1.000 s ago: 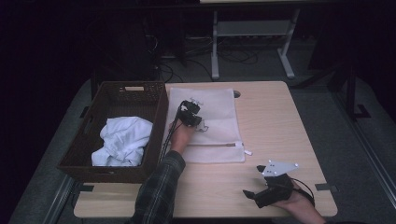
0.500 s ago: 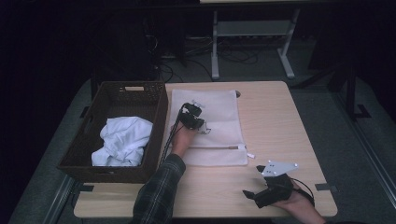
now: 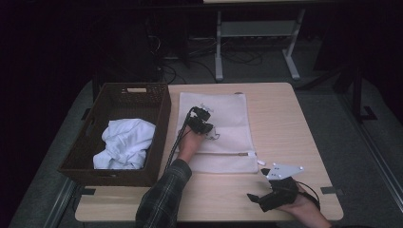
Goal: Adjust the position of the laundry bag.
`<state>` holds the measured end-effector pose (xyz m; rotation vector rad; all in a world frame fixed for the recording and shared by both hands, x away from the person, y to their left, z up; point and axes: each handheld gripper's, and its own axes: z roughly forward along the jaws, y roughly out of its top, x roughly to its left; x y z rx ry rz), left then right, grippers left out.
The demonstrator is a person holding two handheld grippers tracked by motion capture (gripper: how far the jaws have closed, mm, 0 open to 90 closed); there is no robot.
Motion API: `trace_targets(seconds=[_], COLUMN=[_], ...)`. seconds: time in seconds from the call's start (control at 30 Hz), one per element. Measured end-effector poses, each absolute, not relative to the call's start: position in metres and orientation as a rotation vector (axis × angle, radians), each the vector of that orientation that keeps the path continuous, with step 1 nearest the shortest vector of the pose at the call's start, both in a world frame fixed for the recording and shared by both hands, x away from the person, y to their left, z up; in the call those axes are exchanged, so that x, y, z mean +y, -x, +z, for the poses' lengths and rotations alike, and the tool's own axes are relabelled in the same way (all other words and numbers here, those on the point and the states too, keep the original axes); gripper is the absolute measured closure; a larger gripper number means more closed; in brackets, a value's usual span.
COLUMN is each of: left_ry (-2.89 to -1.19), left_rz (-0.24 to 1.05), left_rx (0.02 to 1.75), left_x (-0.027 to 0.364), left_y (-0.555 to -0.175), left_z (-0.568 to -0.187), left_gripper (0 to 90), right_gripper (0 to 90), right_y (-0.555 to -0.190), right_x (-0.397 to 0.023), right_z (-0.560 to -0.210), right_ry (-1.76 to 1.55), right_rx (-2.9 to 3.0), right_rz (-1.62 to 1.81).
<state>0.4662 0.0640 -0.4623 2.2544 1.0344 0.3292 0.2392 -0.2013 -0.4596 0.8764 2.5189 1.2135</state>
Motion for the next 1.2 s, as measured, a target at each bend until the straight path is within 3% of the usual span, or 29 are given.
trace_targets(seconds=[1.2], left_ry=[-2.274], left_rz=[0.219], left_rx=[0.910], left_x=[0.013], left_y=[-0.445], left_z=[-0.464], left_gripper=[89.5], right_gripper=[0.0], right_y=[-0.239], right_x=[-0.201], right_z=[-0.459], right_ry=[-0.870], right_rx=[2.520], right_rz=[1.215])
